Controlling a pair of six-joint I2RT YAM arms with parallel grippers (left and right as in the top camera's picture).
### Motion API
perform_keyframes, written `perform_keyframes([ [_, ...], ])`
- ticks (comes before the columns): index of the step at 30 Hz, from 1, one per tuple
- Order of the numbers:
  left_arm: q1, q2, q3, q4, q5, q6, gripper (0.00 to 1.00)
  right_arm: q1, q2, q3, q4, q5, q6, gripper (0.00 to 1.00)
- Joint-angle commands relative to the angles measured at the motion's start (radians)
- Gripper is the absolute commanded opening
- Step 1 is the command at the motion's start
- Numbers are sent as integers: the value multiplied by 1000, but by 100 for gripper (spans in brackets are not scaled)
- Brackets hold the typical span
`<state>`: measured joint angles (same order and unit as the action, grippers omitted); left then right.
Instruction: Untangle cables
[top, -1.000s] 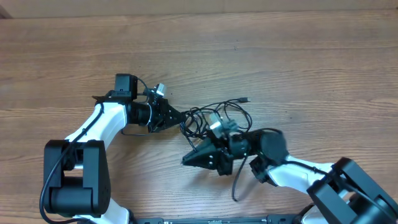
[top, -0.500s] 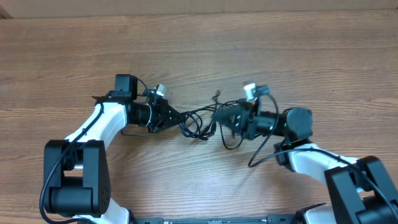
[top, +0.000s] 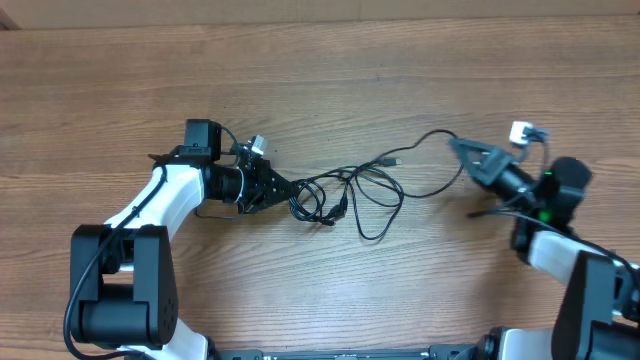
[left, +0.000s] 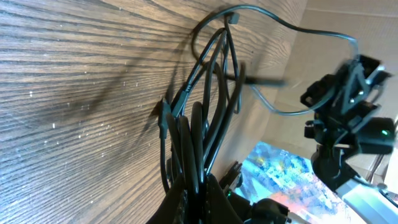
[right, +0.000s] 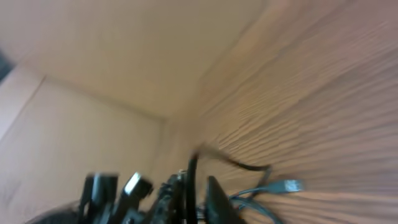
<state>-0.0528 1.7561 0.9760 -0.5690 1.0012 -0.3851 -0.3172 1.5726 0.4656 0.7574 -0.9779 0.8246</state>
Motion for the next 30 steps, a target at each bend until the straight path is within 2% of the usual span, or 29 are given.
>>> perform_keyframes([
  [1, -6, -30, 9, 1, 12, 17, 4, -59, -11, 7, -44, -71, -79, 30],
  [3, -6, -30, 9, 5, 13, 10, 4, -75, -11, 7, -90, -101, -150, 40],
  [4, -6, -31, 9, 8, 12, 11, 4, -78, -11, 7, -126, -101, -172, 49],
  [5, -6, -31, 9, 14, 12, 13, 5, -78, -11, 7, -152, -101, -187, 68],
  [6, -6, -34, 9, 18, 12, 16, 5, -78, -11, 7, -178, -101, -207, 77],
  [9, -6, -54, 9, 20, 13, 38, 4, -77, -11, 7, -243, -101, -254, 91],
  [11, -6, -93, 9, 20, 16, 50, 4, -77, -11, 7, -264, -101, -258, 96],
  [16, -6, -269, 29, 33, 11, 106, 4, -77, -11, 7, -274, -132, -257, 100],
  [22, -6, -553, 58, 111, -6, 228, 4, -77, -11, 7, -274, -180, -258, 100],
  [26, -6, -694, 58, 113, -124, 232, 5, -75, -11, 7, -275, -200, -257, 100],
  [30, -6, -771, 58, 104, -141, 232, 4, -62, -11, 7, -281, -211, -257, 100],
])
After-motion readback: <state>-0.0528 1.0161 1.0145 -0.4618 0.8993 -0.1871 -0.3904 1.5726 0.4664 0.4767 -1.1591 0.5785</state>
